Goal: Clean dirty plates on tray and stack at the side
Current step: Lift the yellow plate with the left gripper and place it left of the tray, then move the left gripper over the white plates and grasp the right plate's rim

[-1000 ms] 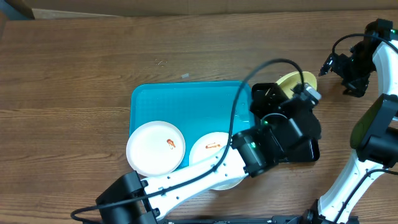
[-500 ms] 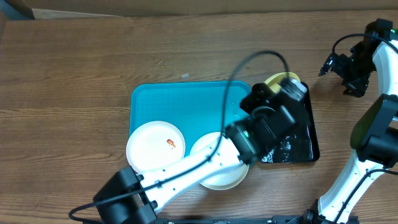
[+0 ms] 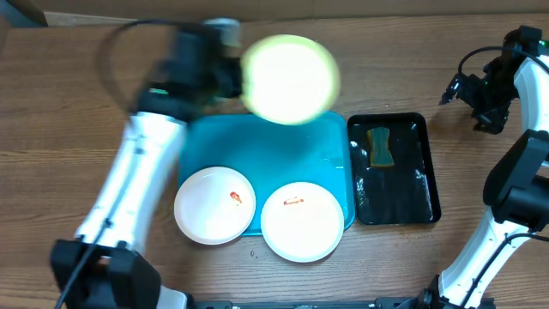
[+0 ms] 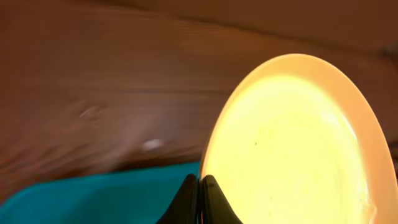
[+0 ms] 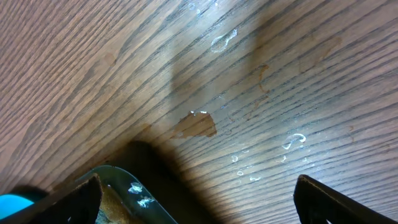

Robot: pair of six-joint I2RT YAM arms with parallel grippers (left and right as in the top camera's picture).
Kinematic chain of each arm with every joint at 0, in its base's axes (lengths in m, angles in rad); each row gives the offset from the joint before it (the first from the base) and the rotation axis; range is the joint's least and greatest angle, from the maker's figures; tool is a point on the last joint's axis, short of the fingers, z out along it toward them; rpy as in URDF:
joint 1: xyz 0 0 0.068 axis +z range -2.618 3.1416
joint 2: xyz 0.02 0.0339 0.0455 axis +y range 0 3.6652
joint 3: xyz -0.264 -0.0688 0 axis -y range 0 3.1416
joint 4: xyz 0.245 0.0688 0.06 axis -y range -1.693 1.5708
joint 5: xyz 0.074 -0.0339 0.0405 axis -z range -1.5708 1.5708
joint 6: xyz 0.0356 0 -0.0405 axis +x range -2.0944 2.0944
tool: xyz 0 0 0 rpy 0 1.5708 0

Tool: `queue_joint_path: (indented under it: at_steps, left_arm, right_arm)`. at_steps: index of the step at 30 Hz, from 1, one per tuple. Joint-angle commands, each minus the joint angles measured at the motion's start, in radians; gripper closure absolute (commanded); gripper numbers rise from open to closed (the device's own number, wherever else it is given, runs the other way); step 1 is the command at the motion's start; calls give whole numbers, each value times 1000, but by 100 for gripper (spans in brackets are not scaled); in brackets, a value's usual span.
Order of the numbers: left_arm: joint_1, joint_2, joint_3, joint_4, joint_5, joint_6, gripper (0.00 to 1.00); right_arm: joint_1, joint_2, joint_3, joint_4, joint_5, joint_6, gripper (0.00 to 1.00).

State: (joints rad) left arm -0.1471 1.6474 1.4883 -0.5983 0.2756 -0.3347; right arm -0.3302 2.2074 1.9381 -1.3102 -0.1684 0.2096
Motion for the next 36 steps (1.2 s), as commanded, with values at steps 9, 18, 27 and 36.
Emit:
queue_joint_path:
  at_steps: [9, 18, 27, 36]
  left_arm:
    - [586, 87, 12, -143, 50, -46, 96]
    - [657, 217, 12, -121, -309, -45, 96]
    - [657, 314, 12, -55, -338, -19, 96]
    - [658, 308, 26, -45, -307, 16, 21]
  right_arm:
    - [3, -42, 14, 1, -2, 0, 0]
    - [3, -42, 14, 1, -2, 0, 0]
    - [3, -42, 14, 1, -2, 0, 0]
    - [3, -42, 14, 1, -2, 0, 0]
